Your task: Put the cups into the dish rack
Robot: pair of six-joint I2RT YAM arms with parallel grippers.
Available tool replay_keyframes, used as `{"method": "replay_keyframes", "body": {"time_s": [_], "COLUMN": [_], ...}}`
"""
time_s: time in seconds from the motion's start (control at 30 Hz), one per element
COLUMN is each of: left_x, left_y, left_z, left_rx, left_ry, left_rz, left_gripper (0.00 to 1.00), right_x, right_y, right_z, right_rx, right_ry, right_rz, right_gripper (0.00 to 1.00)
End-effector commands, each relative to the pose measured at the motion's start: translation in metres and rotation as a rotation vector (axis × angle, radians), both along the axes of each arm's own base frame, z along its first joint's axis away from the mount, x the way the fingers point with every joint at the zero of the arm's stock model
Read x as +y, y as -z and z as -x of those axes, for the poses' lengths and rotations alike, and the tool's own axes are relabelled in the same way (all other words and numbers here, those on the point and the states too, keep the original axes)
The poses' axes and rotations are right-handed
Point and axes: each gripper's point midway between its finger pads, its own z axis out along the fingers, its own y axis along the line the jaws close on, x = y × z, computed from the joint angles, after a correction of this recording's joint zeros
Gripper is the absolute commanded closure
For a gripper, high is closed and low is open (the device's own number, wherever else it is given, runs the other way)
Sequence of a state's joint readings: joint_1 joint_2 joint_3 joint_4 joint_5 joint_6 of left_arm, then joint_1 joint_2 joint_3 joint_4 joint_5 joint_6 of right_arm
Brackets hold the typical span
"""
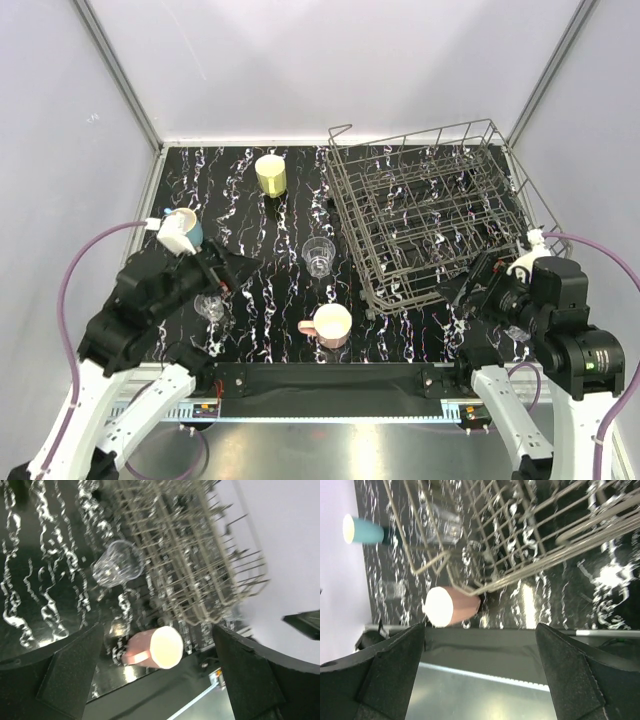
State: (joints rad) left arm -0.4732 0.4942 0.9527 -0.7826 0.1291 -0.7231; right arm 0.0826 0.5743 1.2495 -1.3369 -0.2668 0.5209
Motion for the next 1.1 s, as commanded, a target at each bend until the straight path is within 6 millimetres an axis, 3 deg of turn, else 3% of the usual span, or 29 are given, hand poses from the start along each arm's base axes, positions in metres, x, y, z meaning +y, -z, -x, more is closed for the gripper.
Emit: {"method": "replay_keyframes", "body": {"time_s": [0.0,0.1,0.23,0.3,0.33,0.47,0.57,0.63,0.73,0.87,1.07], "left_x": [-0.004,-0.025,-0.051,-0.068,-0.079,-0.112,-0.139,-0.160,-0.178,-0.190,-0.215], "left_y": [0.016,0.031,0.047,0.051,0.053,0.054,0.064,0.076,0.097,0.114,0.129], "left_z": [-0.002,-0.008,-0.010,-0.010,-0.004,0.008,0.021,0.032,0.041,0.043,0.046], "left_rx": [0.052,0.120,0.152,0.161,0.145,0.115,0.100,0.092,0.092,0.072,0.087], "left_ry": [0.050,0.127,0.177,0.199,0.216,0.251,0.298,0.345,0.387,0.428,0.517], "left_rz": [-0.085,-0.068,-0.140,-0.183,-0.222,-0.312,-0.334,-0.344,-0.405,-0.491,-0.565], "left_gripper": [0.05,0.08,0.08,0.08,0.08,0.08,0.11,0.14,0.18,0.25,0.30], "right_x": [0.018,0.027,0.003,0.004,0.015,0.021,0.021,0.008,0.001,0.009,0.011], "right_y": [0.015,0.016,0.029,0.027,0.016,0.004,0.008,0.014,0.018,0.012,0.011], "right_z": [0.018,0.016,0.002,-0.001,-0.001,-0.025,-0.034,-0.039,-0.040,-0.033,-0.032], "right_rx": [0.103,0.128,0.217,0.205,0.170,0.133,0.130,0.148,0.173,0.139,0.131], "right_ry": [-0.109,-0.158,-0.076,-0.137,-0.214,-0.242,-0.234,-0.179,-0.152,-0.192,-0.198], "right_rz": [-0.056,-0.074,0.077,0.115,0.089,0.091,0.103,0.165,0.198,0.155,0.142], "right_gripper": [0.00,0.00,0.00,0.00,0.00,0.00,0.00,0.00,0.00,0.00,0.00]}}
